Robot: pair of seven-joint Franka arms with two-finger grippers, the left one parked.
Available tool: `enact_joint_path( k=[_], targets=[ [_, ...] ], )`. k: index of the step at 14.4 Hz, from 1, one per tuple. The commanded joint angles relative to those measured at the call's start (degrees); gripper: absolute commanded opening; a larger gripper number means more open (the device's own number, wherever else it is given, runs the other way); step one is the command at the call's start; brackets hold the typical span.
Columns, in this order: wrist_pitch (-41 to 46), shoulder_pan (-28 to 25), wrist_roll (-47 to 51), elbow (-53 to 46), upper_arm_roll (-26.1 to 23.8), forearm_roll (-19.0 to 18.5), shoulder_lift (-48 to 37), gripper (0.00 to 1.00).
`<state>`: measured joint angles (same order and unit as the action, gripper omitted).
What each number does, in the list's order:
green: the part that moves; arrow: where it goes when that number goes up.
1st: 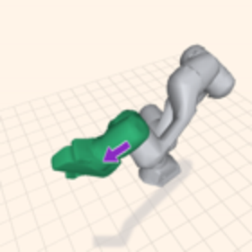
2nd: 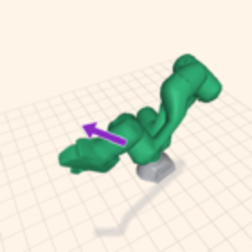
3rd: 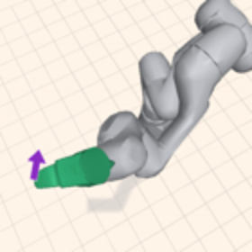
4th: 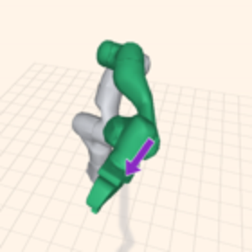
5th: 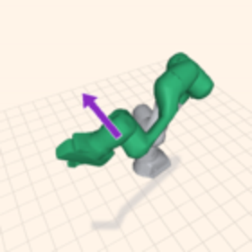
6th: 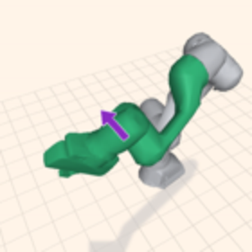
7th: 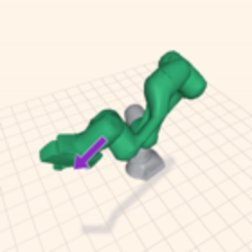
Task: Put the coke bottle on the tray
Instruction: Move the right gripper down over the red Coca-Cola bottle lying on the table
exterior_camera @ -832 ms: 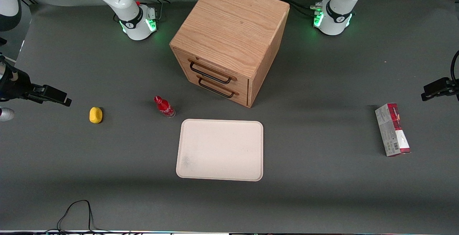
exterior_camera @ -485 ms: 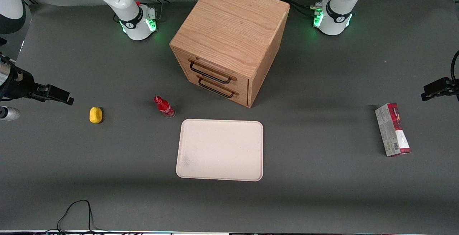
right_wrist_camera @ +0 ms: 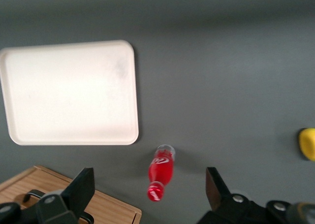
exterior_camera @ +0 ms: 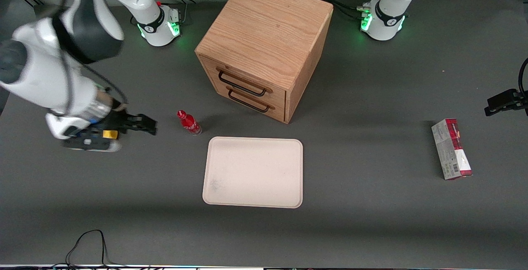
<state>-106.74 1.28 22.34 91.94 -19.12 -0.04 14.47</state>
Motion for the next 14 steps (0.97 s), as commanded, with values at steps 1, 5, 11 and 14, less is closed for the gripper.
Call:
enact_joint_path(
  k=[1,5,11,14],
  targets=[
    [-4.5,-0.4,2.3,1.6,-1.2,-1.4,3.9,1.00],
    [-11.4,-2.9,5.0,11.3,-1.9,-2.8,4.4,1.00],
    [-14.2,-3.6,4.5,23.7,-2.0,-4.5,-2.2,0.99],
    [-16.4,-3.6,4.3,26.7,-2.0,-4.5,-3.3,0.99]
  ],
)
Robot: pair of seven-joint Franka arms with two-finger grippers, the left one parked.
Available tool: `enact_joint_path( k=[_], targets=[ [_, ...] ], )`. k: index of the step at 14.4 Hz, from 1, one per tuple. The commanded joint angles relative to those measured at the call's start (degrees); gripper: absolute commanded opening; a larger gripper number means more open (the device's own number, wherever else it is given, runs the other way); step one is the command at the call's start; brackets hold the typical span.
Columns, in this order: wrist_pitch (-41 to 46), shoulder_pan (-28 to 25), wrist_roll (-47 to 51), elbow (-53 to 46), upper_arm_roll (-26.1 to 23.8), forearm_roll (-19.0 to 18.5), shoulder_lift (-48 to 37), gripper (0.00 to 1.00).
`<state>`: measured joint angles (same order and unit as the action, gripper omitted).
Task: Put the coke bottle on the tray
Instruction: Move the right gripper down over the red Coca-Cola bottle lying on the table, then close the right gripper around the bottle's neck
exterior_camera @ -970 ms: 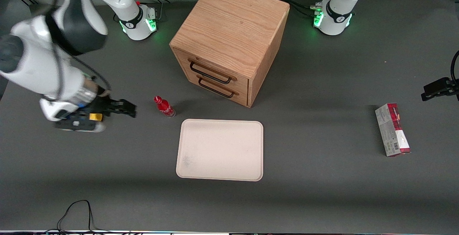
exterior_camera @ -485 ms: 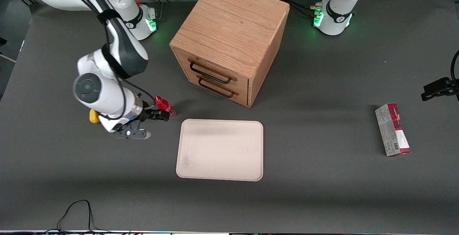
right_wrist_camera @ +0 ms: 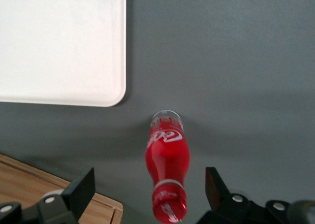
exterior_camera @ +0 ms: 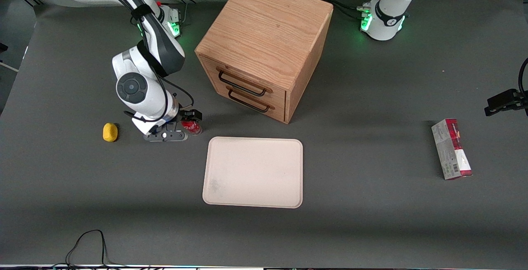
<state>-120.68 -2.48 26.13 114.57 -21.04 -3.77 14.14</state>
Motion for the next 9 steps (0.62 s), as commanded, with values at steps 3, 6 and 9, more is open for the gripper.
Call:
enact_joint_path(
  k=[3,6,9],
  targets=[
    [-5.9,0.2,-0.1,7.6,0.0,-0.8,-4.6,0.99],
    [-6.3,0.4,-0.2,7.8,0.1,-0.8,-4.6,0.66],
    [-6.1,0.6,-0.4,7.7,0.3,-0.8,-4.5,0.04]
  ],
)
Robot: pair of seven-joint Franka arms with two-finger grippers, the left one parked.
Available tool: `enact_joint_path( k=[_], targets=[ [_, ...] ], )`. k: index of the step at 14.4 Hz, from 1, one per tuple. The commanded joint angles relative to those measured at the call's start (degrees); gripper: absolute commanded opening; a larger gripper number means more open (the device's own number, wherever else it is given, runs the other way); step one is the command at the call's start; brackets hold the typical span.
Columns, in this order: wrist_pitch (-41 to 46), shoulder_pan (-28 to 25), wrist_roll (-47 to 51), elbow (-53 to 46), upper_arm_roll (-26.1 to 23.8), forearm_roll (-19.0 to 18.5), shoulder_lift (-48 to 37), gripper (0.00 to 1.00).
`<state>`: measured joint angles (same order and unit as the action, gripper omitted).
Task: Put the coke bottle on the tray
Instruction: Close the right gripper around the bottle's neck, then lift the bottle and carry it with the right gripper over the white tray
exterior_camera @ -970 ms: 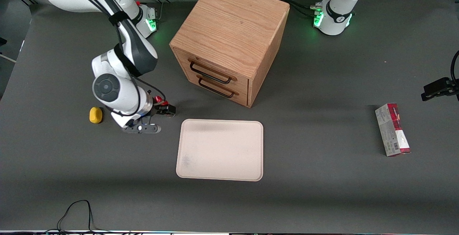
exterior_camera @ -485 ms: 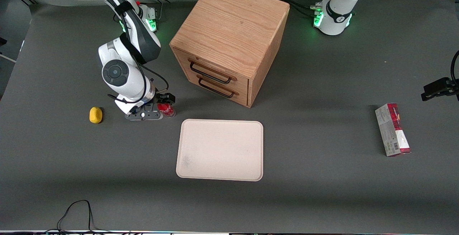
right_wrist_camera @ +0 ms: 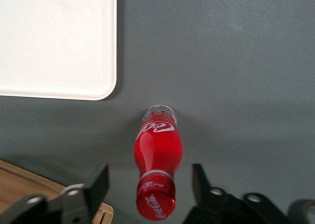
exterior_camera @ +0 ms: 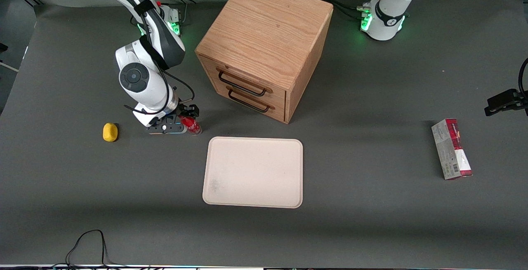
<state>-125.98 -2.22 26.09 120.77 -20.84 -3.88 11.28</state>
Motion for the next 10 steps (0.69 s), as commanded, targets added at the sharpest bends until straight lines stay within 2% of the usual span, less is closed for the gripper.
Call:
enact_joint_path(
  k=[1,10],
  targets=[
    [-0.8,0.4,-0.3,1.5,0.1,-0.7,-1.5,0.00],
    [0.0,1.0,-2.7,-1.2,0.5,-0.5,-1.1,0.00]
  ],
)
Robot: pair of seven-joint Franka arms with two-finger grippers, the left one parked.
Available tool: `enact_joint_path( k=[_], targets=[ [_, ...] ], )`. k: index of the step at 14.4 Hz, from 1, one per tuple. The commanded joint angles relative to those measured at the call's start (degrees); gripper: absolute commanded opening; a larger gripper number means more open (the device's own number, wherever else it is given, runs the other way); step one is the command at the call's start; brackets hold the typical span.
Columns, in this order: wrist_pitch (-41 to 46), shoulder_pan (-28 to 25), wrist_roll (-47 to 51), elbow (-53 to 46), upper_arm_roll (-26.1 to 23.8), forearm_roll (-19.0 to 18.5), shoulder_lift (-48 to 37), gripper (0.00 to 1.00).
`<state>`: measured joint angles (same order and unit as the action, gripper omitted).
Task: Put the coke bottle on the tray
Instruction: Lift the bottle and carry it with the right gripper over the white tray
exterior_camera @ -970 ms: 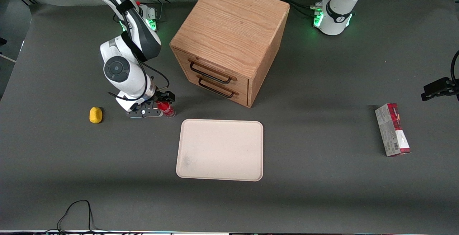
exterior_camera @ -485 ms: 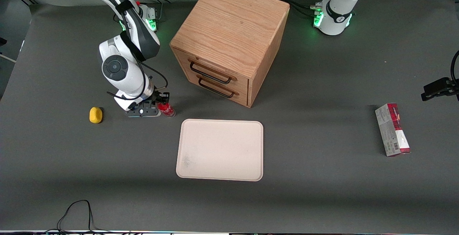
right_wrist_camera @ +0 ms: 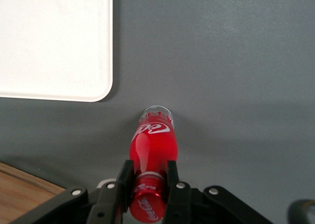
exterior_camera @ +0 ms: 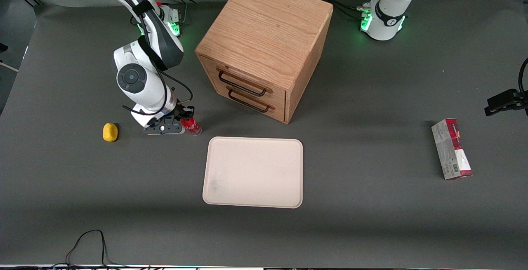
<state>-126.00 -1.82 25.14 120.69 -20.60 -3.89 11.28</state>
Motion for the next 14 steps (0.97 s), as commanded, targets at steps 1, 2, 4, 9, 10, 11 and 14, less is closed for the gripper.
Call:
enact_joint_path(
  k=[1,2,4,9,10,11,14],
  targets=[
    [1.9,0.9,-1.8,-3.5,0.8,-0.4,-1.0,0.00],
    [4.7,0.9,-1.8,-6.9,1.1,-0.4,-0.9,0.00],
    [9.8,1.1,-1.6,-14.0,1.1,-0.5,-0.9,0.00],
    [23.2,2.4,-0.8,-38.7,0.7,-0.9,8.1,0.00],
    [23.4,2.1,-0.7,-41.4,0.5,-2.0,9.7,0.00],
    [23.4,1.5,-0.4,-43.3,0.0,-3.2,11.3,0.00],
    [23.3,1.0,0.5,-52.7,-2.5,-4.5,18.4,0.00]
  ],
)
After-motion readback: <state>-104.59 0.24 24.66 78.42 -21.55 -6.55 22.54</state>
